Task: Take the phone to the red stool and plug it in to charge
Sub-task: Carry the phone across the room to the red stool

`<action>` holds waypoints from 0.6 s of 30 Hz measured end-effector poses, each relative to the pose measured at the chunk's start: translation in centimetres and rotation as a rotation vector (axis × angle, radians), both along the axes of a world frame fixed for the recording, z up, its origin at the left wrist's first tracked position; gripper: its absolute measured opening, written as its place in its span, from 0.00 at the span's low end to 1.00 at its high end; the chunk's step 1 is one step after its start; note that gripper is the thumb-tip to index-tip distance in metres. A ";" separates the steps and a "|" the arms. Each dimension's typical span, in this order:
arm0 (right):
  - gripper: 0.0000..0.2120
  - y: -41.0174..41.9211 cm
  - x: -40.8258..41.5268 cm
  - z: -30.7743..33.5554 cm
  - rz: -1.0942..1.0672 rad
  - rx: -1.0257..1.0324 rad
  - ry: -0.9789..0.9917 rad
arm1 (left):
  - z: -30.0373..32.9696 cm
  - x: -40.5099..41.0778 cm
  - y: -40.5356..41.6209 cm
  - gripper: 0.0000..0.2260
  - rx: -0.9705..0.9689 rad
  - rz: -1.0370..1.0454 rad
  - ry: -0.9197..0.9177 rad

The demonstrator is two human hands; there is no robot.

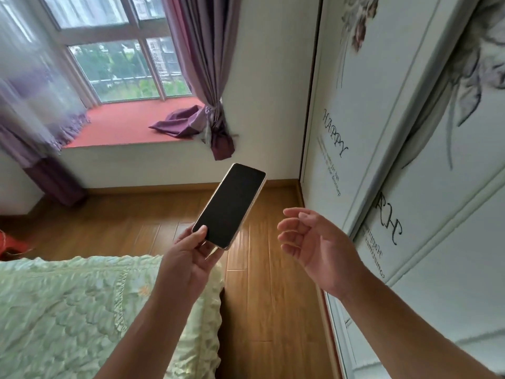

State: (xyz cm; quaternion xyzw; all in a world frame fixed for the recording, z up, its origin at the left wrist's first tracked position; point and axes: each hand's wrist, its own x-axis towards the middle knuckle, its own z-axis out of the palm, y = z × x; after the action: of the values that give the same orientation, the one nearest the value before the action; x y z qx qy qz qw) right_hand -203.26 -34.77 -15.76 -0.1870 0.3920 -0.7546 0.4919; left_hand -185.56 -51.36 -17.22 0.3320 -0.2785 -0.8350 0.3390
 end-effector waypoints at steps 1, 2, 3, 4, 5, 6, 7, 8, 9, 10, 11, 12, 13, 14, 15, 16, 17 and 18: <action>0.13 -1.1 -1.1 -0.2 0.003 -0.001 0.001 | 0.0 -0.9 -1.0 0.08 -0.005 0.003 0.007; 0.13 -2.3 -2.1 -0.4 0.002 0.001 0.001 | 0.0 -1.8 -1.9 0.08 -0.007 0.003 0.019; 0.13 -3.6 -2.9 -0.5 0.002 0.006 -0.001 | 0.0 -2.6 -2.9 0.09 -0.001 0.002 0.027; 0.13 -4.9 -3.8 -0.7 0.003 0.010 -0.002 | -0.2 -3.5 -4.2 0.09 0.012 0.006 0.028; 0.13 -6.3 -4.6 -0.8 0.006 0.015 0.004 | -0.4 -4.4 -5.4 0.09 0.023 0.008 0.028; 0.12 -7.8 -5.4 -1.0 0.012 0.022 0.016 | -0.7 -5.3 -6.8 0.09 0.033 0.008 0.031; 0.12 -9.4 -6.4 -1.2 0.019 0.029 0.032 | -1.0 -6.4 -8.4 0.10 0.043 0.009 0.041; 0.12 -11.1 -7.3 -1.3 0.025 0.034 0.045 | -1.4 -7.5 -10.1 0.10 0.050 0.014 0.055; 0.12 -12.9 -8.2 -1.4 0.026 0.039 0.056 | -1.8 -8.6 -11.9 0.12 0.053 0.021 0.065; 0.12 -14.8 -9.3 -1.4 0.023 0.047 0.067 | -2.3 -9.8 -13.8 0.13 0.054 0.024 0.071; 0.12 -16.8 -10.3 -1.4 0.019 0.056 0.078 | -2.7 -10.9 -15.7 0.15 0.051 0.022 0.073; 0.12 -18.8 -11.3 -1.3 0.016 0.063 0.088 | -3.0 -11.9 -17.7 0.16 0.049 0.018 0.076; 0.12 -20.9 -12.3 -1.0 0.015 0.067 0.093 | -3.1 -12.9 -19.7 0.16 0.047 0.014 0.079; 0.12 -23.0 -13.3 -0.7 0.013 0.071 0.093 | -3.1 -13.8 -21.7 0.15 0.045 0.005 0.083; 0.12 -25.1 -14.3 -0.3 0.010 0.075 0.092 | -3.0 -14.7 -23.8 0.13 0.042 -0.003 0.087; 0.12 -27.2 -15.2 0.1 0.010 0.078 0.092 | -3.0 -15.5 -25.8 0.12 0.039 -0.005 0.091; 0.12 -29.2 -16.1 0.6 0.009 0.079 0.094 | -2.8 -16.2 -27.8 0.12 0.033 -0.005 0.094; 0.11 -31.1 -16.8 1.1 0.005 0.077 0.097 | -2.6 -16.9 -29.7 0.12 0.025 -0.003 0.099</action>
State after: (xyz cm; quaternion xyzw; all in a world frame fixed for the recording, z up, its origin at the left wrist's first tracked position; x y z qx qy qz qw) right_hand -220.09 -65.89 -14.68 -0.2054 0.4436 -0.7276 0.4812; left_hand -202.43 -81.08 -19.85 0.2942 -0.2514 -0.8543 0.3470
